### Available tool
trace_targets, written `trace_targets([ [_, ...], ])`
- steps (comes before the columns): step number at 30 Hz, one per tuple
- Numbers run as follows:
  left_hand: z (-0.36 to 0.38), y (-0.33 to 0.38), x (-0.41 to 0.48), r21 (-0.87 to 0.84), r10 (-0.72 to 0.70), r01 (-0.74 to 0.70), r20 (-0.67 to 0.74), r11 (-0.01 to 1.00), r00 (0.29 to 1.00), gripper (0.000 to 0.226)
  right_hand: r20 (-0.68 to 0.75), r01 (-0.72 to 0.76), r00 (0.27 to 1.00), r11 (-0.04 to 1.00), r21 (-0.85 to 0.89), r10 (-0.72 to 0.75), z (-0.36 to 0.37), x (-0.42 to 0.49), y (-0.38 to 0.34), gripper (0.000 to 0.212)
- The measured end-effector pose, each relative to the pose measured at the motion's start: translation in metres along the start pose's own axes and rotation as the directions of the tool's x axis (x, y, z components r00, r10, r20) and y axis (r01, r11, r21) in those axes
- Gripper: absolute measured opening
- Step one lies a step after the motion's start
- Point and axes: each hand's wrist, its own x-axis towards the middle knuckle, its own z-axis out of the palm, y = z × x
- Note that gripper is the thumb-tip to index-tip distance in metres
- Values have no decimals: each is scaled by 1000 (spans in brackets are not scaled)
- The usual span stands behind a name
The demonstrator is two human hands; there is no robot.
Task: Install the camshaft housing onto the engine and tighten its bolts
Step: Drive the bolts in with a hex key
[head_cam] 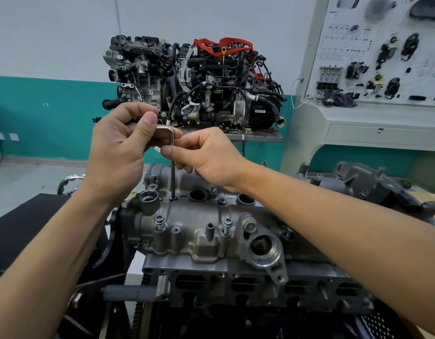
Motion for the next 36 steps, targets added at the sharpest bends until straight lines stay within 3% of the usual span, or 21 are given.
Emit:
trace_targets([
  [8,4,3,1,87,-15,14,8,996,1000,21,-9,55,998,993,-105,-56,1,-2,-3,24],
  [14,28,27,17,215,47,-80,154,973,987,7,-66,132,989,990,-56,-135,-25,-10,-14,28],
  [21,54,22,12,263,-109,11,360,965,927,11,13,41,999,981,-192,-39,-63,-44,-4,26],
  [30,57,21,10,252,-157,76,318,965,935,16,25,68,998,967,-244,-64,-69,-47,0,34],
  [36,61,15,4,324,-118,48,201,945,973,8,43,93,996,951,-294,-84,-70,-47,0,36],
])
